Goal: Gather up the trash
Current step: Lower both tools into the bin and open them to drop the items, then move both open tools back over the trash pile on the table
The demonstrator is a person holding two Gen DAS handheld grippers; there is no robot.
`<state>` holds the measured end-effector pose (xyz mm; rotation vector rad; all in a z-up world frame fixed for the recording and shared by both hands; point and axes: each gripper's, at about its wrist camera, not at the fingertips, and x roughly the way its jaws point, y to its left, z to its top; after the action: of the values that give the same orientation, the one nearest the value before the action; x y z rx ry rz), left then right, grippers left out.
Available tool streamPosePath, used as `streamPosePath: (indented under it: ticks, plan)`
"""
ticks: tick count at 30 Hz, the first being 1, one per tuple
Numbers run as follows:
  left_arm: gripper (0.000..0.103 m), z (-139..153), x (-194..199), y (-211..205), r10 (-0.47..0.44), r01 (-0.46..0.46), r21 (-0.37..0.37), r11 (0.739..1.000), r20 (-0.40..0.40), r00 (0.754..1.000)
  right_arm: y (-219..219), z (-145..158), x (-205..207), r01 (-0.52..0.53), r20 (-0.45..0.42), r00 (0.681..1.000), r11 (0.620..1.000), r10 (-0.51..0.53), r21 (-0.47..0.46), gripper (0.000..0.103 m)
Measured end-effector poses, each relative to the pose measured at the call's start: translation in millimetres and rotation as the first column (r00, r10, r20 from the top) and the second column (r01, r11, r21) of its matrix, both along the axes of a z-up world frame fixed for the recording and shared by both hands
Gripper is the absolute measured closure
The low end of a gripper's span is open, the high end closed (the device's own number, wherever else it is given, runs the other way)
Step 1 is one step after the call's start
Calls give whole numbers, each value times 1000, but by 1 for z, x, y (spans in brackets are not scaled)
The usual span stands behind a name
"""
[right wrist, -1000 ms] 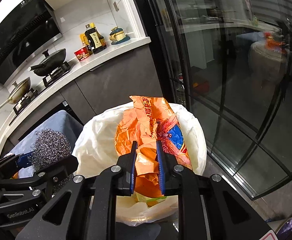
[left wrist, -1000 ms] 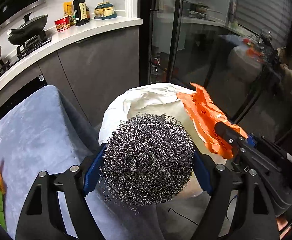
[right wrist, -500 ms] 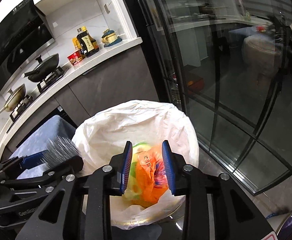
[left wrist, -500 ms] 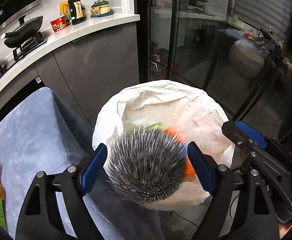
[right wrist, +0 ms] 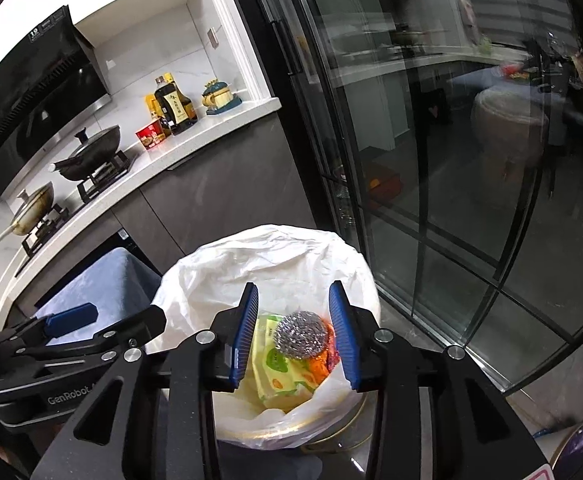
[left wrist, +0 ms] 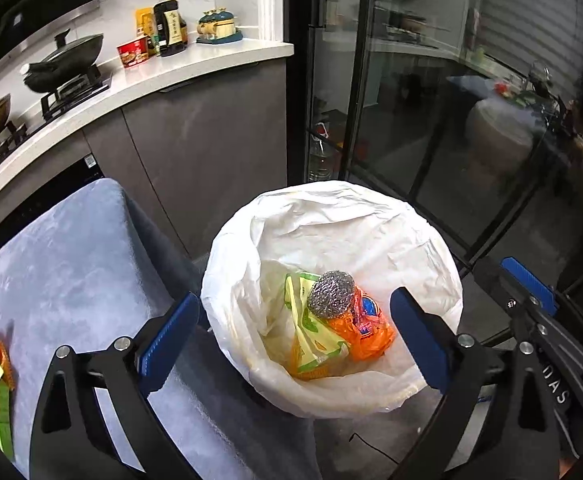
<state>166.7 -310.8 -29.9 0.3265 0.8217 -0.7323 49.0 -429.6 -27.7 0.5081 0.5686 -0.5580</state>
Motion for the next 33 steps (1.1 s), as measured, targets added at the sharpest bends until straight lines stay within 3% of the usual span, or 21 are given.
streamPosePath:
  ticks: [7,11,21,26,33]
  plan:
    - [11,18,-3,27,52,-52,-25,998,27,998,20,14,2,-45,20,999,999,45,-7,65]
    - [10,30,-1,48,99,-98,-54,994,22,995,41,27,5,-77,14,997,995,78,-60,61]
    - [9,50,3,128,228,-225,-96,970,17,974,90,51,10,-163,33,986,983,166,-82,56]
    - [7,54,8,183,329,-324,-101,941,31,944,126,60,19,-237,32,970,968,240,-84,56]
    - [7,49,18,276,472,-469,-77,880,28,881,193,63,45,-374,19,926,925,376,-65,55]
